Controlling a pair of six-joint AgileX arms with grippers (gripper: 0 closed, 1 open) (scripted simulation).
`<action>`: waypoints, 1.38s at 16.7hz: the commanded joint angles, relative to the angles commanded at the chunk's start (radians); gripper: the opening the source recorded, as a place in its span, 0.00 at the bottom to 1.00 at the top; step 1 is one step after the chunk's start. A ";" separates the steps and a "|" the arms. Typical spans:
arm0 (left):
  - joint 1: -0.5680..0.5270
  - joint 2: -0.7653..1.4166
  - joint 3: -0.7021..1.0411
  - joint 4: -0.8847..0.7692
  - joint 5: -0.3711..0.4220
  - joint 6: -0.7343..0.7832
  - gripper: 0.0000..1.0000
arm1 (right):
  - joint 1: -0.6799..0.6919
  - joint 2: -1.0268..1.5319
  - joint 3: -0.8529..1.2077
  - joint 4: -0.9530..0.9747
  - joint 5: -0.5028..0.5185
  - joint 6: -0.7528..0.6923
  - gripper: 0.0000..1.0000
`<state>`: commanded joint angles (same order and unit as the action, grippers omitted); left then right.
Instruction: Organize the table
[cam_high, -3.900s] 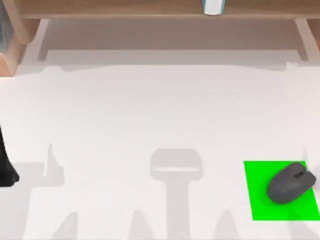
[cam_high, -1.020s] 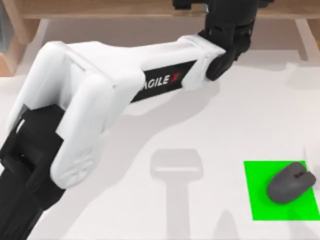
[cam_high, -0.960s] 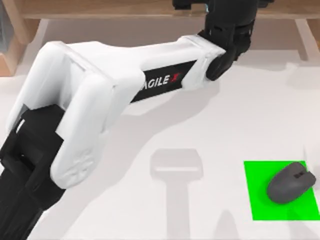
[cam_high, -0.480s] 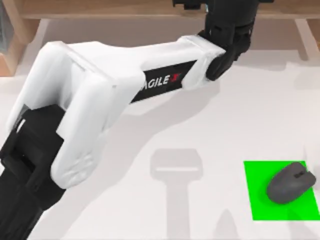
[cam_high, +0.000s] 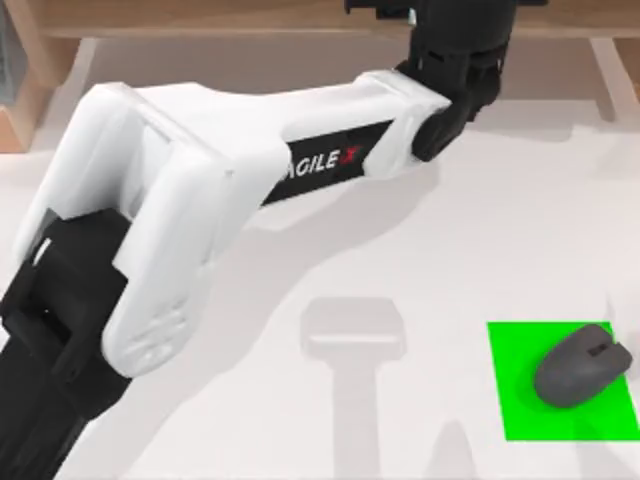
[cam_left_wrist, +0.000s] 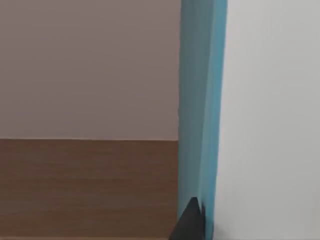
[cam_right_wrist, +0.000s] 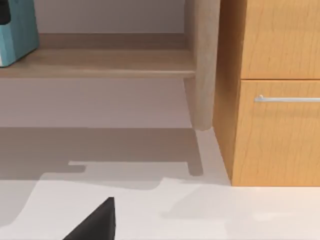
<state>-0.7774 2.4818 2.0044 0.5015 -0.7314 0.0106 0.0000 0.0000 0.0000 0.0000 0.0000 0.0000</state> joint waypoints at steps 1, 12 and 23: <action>0.000 0.000 0.000 0.000 0.000 0.000 0.00 | 0.000 0.000 0.000 0.000 0.000 0.000 1.00; -0.029 -0.075 -0.103 0.028 -0.027 0.003 0.00 | 0.000 0.000 0.000 0.000 0.000 0.000 1.00; -0.053 -0.183 -0.233 0.043 -0.030 0.036 0.00 | 0.000 0.000 0.000 0.000 0.000 0.000 1.00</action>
<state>-0.8302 2.2983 1.7711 0.5441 -0.7616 0.0466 0.0000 0.0000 0.0000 0.0000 0.0000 0.0000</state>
